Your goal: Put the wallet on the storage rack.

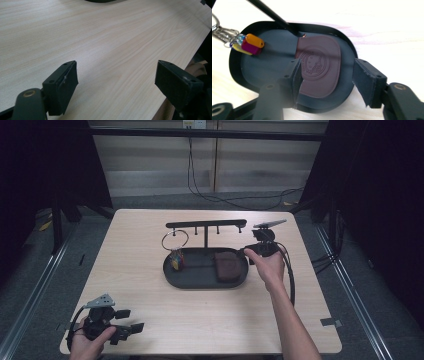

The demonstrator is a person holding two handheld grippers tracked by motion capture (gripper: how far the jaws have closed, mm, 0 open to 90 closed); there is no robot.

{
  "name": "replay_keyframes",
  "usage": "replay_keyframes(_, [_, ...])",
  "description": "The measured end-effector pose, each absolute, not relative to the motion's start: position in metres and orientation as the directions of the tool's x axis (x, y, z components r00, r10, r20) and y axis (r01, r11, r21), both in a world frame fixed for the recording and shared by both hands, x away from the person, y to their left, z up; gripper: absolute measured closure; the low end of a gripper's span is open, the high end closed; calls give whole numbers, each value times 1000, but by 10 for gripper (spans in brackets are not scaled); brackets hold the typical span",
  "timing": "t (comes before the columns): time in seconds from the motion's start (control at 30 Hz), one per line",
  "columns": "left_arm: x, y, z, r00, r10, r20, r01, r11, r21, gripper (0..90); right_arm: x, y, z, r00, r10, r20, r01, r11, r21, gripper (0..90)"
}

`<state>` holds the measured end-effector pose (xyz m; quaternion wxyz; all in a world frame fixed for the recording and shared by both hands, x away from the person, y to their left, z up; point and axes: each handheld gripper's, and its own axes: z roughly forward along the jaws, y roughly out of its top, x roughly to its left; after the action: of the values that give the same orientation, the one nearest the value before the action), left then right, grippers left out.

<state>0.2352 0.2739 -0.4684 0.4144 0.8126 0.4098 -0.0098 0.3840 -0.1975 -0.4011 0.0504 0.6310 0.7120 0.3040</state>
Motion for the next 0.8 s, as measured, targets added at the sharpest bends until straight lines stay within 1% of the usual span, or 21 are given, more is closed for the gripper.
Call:
replay_keyframes(0.23, [235, 273, -469, 667, 654, -358, 674, -323, 664, 184, 365, -200, -409, -216, 922, 323, 854, 18, 520, 376])
replay_keyframes(0.57, [237, 273, -469, 657, 656, -370, 682, -308, 664, 184, 334, -211, -419, -247, 908, 339, 826, 15, 563, 309])
replay_keyframes(0.73, [237, 274, -469, 657, 659, -368, 681, -308, 664, 184, 320, -215, -427, -253, 919, 303, 812, 32, 582, 278])
replay_keyframes(0.8, [237, 274, -469, 656, 658, -369, 682, -308, 663, 184, 314, -215, -428, -267, 911, 313, 806, 34, 591, 277])
